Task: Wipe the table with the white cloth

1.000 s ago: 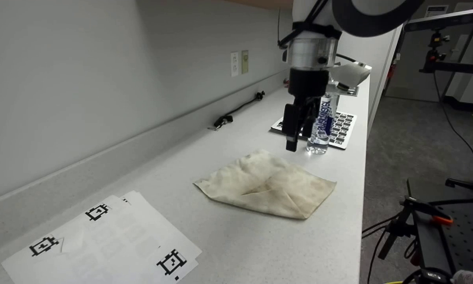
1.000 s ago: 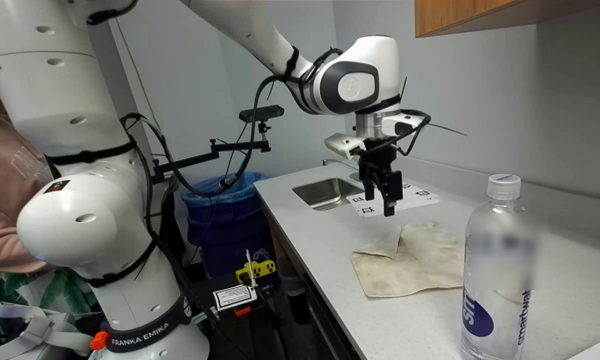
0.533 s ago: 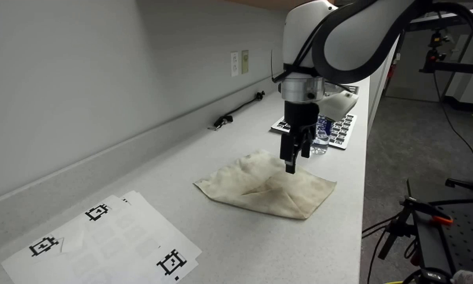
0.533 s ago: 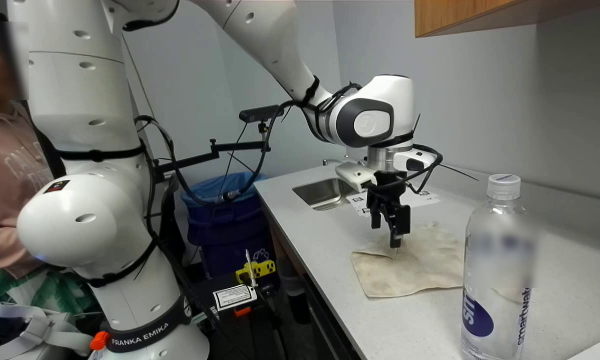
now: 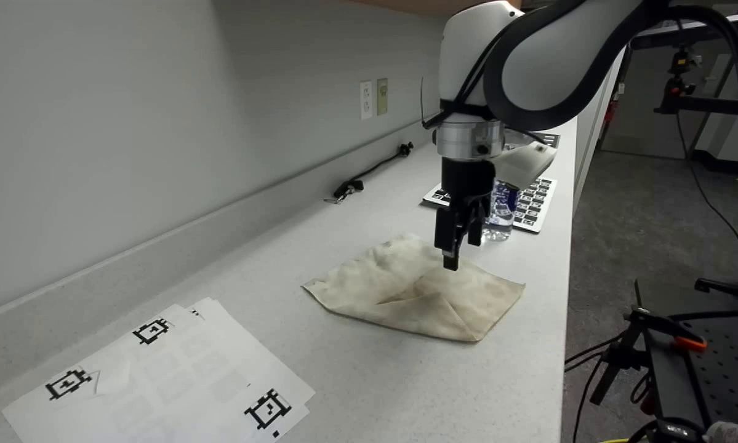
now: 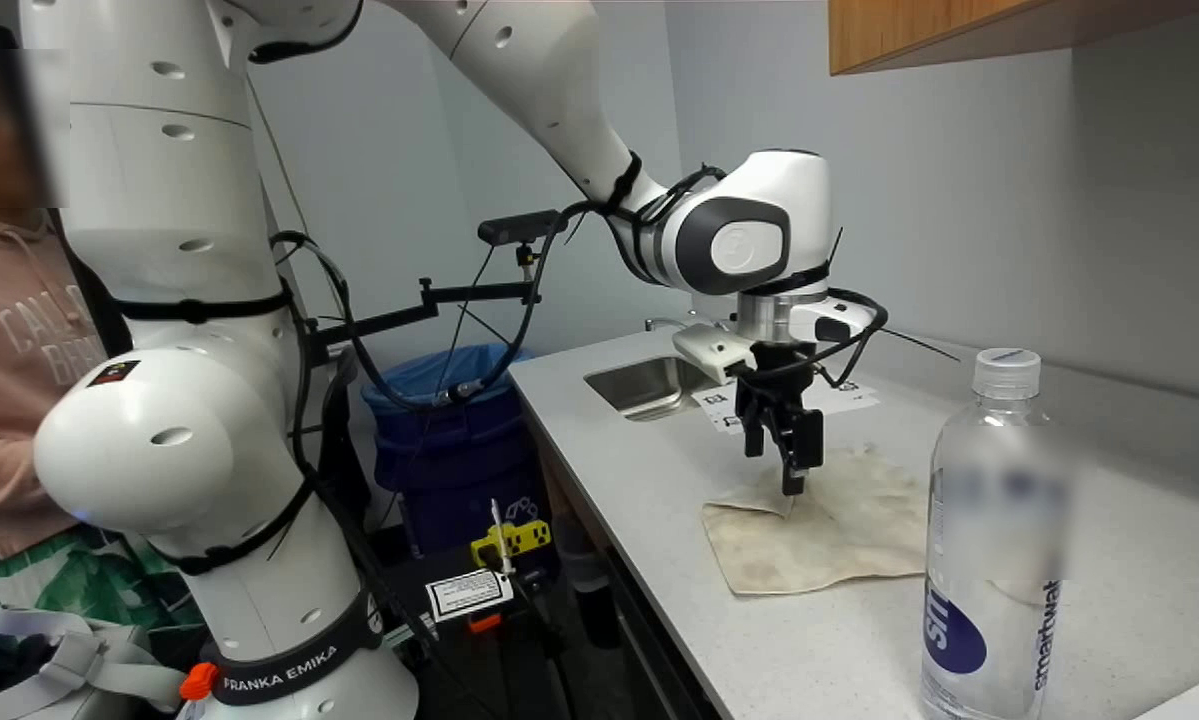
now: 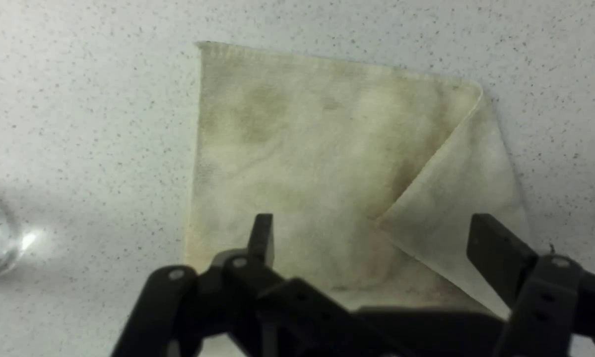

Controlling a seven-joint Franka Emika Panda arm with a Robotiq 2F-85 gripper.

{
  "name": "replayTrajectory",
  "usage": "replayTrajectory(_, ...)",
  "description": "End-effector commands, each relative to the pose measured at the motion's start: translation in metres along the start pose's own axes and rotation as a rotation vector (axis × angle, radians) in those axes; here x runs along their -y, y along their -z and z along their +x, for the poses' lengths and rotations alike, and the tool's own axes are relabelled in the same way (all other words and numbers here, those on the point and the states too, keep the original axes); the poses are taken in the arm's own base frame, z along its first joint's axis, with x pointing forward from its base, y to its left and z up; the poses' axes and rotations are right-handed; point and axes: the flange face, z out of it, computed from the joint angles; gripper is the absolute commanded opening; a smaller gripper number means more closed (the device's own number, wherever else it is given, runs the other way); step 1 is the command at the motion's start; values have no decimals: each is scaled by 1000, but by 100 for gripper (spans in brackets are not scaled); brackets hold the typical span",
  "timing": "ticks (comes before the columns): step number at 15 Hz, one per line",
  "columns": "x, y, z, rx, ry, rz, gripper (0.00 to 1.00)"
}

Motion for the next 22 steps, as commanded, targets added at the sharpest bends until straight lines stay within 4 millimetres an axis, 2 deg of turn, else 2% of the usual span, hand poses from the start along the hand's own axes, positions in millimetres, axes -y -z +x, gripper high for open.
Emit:
replayTrajectory(1,-4,-12,17,-26,12,-3,100)
replayTrajectory(10,-18,-57,64,-110,-12,-6,100)
replayTrajectory(18,-19,-82,85,-108,-25,-2,100)
replayTrajectory(20,-20,-85,87,-105,-31,5,74)
replayTrajectory(22,-21,-81,90,-115,-41,8,59)
